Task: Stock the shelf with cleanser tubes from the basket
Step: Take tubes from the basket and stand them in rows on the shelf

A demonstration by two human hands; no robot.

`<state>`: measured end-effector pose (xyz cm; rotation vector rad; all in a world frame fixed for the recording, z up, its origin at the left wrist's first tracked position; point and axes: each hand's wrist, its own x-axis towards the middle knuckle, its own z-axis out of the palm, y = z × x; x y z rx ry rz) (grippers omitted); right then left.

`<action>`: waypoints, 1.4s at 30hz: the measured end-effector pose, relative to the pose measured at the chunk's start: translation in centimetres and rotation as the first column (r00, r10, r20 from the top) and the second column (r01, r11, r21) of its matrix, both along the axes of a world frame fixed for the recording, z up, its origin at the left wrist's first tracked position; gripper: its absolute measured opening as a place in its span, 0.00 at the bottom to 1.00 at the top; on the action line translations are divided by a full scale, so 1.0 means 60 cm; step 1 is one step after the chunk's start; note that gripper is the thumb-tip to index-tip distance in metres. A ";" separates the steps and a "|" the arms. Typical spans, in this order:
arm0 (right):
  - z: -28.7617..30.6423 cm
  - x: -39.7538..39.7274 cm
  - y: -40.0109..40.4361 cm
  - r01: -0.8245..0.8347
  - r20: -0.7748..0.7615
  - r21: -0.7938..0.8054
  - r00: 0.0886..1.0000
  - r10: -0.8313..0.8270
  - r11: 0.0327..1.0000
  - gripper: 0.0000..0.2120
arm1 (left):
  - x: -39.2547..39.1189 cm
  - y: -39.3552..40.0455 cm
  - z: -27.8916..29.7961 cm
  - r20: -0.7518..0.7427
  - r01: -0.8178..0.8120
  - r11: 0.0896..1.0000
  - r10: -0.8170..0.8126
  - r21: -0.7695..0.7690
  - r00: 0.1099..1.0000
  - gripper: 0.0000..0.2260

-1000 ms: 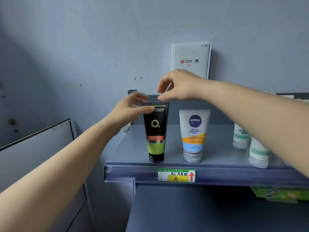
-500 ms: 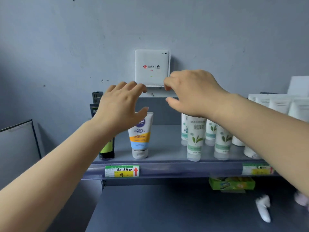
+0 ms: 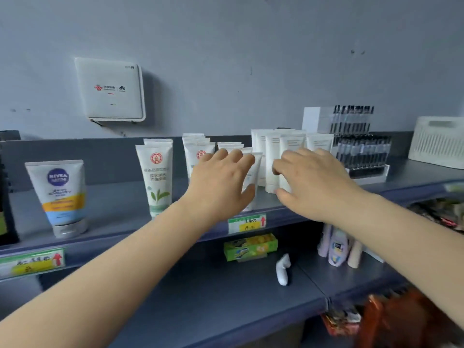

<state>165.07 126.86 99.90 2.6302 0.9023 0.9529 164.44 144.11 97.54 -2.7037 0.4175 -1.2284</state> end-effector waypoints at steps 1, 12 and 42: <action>-0.011 0.001 -0.025 0.031 -0.029 -0.003 0.999 -0.031 1.000 0.15 | 0.009 -0.023 -0.009 -0.022 0.023 1.000 -0.022 0.013 1.000 0.16; -0.133 0.021 -0.257 0.365 -0.205 0.011 0.912 -0.355 0.931 0.18 | 0.104 -0.261 -0.126 -0.302 0.341 0.934 -0.297 0.104 0.906 0.19; -0.707 0.102 -0.696 0.935 -0.967 -0.014 0.078 -0.244 0.354 0.23 | 0.328 -0.740 -0.701 -0.943 0.673 0.712 -0.327 -0.199 0.067 0.15</action>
